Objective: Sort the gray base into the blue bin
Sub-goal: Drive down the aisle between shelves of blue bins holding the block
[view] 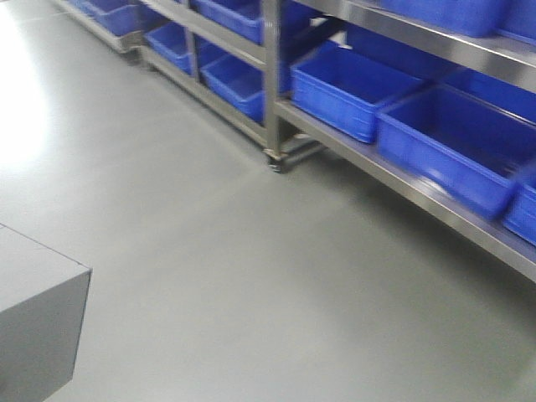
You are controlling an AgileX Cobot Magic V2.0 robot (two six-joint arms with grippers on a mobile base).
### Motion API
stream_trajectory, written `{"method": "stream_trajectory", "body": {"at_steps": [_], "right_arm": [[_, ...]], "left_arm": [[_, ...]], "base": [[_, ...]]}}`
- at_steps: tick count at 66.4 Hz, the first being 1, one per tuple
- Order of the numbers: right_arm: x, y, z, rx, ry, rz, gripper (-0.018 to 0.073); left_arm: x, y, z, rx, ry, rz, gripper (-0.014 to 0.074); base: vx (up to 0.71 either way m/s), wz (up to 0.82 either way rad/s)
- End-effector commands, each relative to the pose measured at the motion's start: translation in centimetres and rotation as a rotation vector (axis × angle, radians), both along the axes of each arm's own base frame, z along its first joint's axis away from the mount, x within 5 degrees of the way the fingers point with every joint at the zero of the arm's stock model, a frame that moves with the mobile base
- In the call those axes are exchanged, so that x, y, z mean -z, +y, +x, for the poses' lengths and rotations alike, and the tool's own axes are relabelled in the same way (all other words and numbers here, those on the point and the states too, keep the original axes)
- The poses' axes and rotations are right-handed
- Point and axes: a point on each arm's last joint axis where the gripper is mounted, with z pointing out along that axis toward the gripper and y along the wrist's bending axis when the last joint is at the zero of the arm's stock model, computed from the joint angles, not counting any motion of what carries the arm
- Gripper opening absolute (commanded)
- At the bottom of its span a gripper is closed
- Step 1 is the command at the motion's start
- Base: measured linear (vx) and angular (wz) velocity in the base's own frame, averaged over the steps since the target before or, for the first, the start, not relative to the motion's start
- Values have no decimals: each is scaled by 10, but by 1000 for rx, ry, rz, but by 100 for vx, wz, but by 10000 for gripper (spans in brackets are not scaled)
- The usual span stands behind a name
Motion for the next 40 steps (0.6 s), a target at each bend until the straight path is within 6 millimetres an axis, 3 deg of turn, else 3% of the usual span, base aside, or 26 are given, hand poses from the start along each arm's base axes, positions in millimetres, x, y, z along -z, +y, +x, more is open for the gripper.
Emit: {"method": "stream_trajectory", "body": {"at_steps": [1,40], "right_arm": [[-5,0,2,2,-52,-18,-5],[-5,0,2,2,-52,-18,-5]], "left_arm": [[-18,0,-2,14,-96,-76,-6],[-18,0,-2,14,-96,-76,-6]], "base": [[31,52],[30,59]]}}
